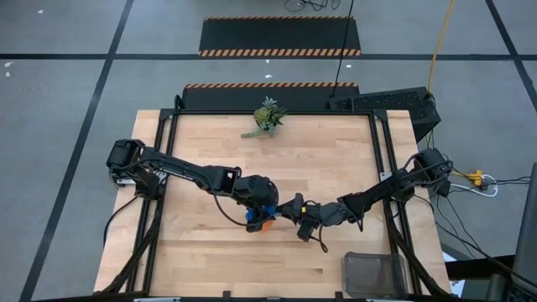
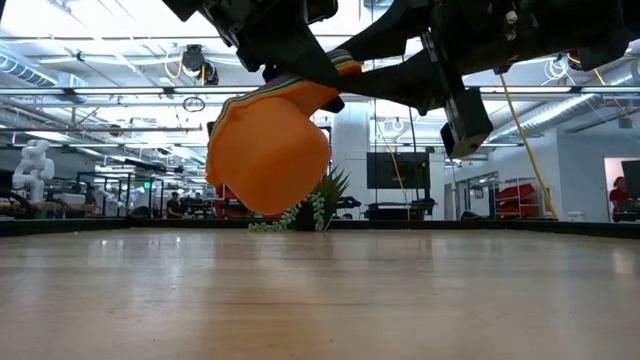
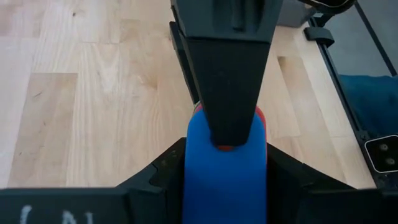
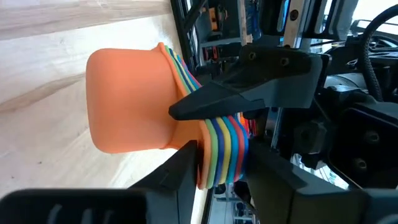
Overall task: Nest measuring cups in basket
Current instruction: Put the stacked measuring cups into the black transparent bin
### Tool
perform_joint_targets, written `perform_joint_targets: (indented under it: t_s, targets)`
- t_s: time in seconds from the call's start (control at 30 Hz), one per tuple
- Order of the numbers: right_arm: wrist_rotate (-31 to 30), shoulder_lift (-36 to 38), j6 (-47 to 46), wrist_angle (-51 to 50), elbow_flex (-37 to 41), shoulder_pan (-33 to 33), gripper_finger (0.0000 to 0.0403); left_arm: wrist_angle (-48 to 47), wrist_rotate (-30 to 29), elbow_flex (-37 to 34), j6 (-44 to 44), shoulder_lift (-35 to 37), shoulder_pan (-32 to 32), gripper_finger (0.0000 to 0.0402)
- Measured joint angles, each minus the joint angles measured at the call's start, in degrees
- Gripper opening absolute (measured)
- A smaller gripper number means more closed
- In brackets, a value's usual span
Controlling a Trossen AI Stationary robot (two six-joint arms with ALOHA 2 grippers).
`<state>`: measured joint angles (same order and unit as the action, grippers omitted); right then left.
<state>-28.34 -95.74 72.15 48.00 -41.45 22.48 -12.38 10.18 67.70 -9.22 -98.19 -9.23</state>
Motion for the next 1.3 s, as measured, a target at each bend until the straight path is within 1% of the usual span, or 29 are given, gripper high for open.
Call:
perform_joint_targets:
  t_s: [0.13, 0.23, 0.53, 0.67, 0.77, 0.9, 1.0, 1.1, 1.2, 1.3]
  targets:
    - [2.7, 0.0, -1.6, -0.2, 0.0, -0.4, 0.0098, -0.1, -0.2, 0.0, 0.1, 0.0, 0.0, 0.0152]
    - [3.0, 0.0, -2.5, -0.3, 0.0, -0.7, 0.0097, -0.1, -0.2, 0.0, 0.1, 0.0, 0.0, 0.0152]
    - [3.3, 0.0, -2.5, 0.7, 0.0, -0.8, 0.0137, 0.2, 0.5, 0.0, 1.2, 0.0, 0.1, 0.0152]
    - [6.1, 0.0, -3.6, 2.0, 0.0, -0.8, 0.0149, 0.5, 1.6, 0.0, 1.6, 0.0, 0.0, 0.0152]
    - [6.6, 0.0, -6.1, 1.3, -0.6, -1.3, 0.0154, 0.5, 1.7, 0.0, 1.6, 0.0, 0.1, 0.0152]
    - [11.3, 0.0, -12.0, -1.7, -1.9, -2.9, 0.0154, 0.5, 1.9, 0.0, 1.4, 0.0, 0.0, 0.0151]
    - [12.7, 0.0, -15.9, -4.5, -3.2, -3.7, 0.0147, 0.5, 2.1, 0.0, 1.4, 0.0, 0.1, 0.0151]
    - [13.4, 0.0, -17.1, -5.7, -3.6, -4.0, 0.0132, 0.5, 2.1, 0.0, 1.2, 0.0, 0.1, 0.0151]
    - [15.1, 0.0, -17.5, -6.3, -3.7, -4.4, 0.0104, 0.5, 2.2, 0.0, 1.0, -0.1, 0.0, 0.015]
    - [15.2, 0.0, -17.6, -7.1, -3.8, -4.6, 0.0073, 0.4, 2.5, 0.0, 1.1, -0.1, 0.1, 0.0148]
